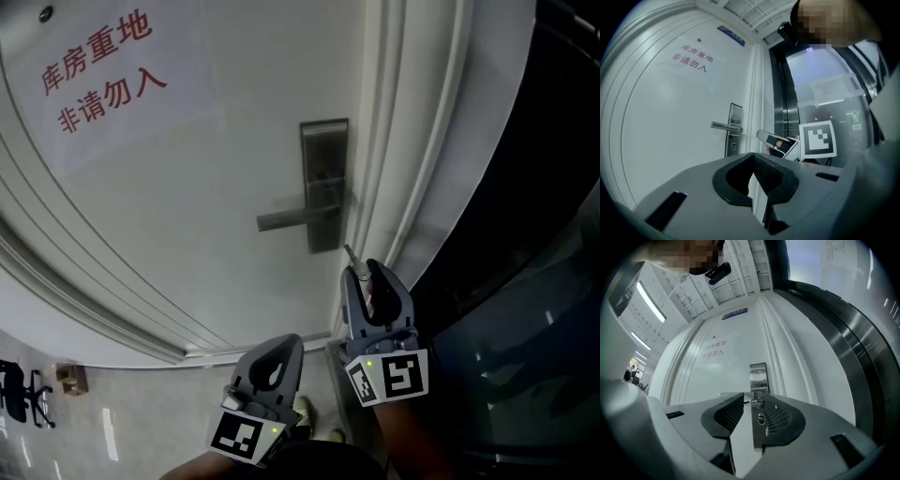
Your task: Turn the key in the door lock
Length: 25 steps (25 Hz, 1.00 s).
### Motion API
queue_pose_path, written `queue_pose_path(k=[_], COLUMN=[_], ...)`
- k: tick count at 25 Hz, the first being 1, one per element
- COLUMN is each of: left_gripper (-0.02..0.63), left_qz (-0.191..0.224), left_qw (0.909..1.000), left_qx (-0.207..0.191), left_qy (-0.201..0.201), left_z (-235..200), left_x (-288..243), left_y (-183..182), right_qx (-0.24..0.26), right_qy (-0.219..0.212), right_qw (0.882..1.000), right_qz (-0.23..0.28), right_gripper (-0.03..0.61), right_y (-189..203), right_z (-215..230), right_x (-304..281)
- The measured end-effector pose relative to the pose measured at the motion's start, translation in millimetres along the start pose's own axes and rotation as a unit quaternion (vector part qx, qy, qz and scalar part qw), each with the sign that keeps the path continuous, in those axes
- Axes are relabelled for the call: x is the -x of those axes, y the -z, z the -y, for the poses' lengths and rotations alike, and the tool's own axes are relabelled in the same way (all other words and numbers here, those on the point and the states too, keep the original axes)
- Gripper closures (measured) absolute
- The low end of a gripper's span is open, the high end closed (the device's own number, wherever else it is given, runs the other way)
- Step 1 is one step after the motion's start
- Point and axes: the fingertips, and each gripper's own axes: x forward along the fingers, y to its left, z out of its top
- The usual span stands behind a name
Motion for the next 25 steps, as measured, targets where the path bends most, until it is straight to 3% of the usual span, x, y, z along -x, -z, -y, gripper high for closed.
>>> queue_pose_path(k=[13,25], left_gripper=[0.609,0.609], left_qz=[-0.042,-0.051], left_qw=[0.9988,0.9985], left_qx=[-0.017,-0.015], left_qy=[0.02,0.013], left_z=[-43.2,-58.1], left_x=[-49.7,-57.0], left_y=[23.2,29.7], right_qx=[-0.034,-0.047], right_qy=[0.008,0.007], right_qw=[0.999,0.999], right_qz=[0.004,0.005], right_gripper=[0.446,0.446], right_y=[52.6,63.9], right_z=[13.0,15.2], right_x=[-53.6,-69.6])
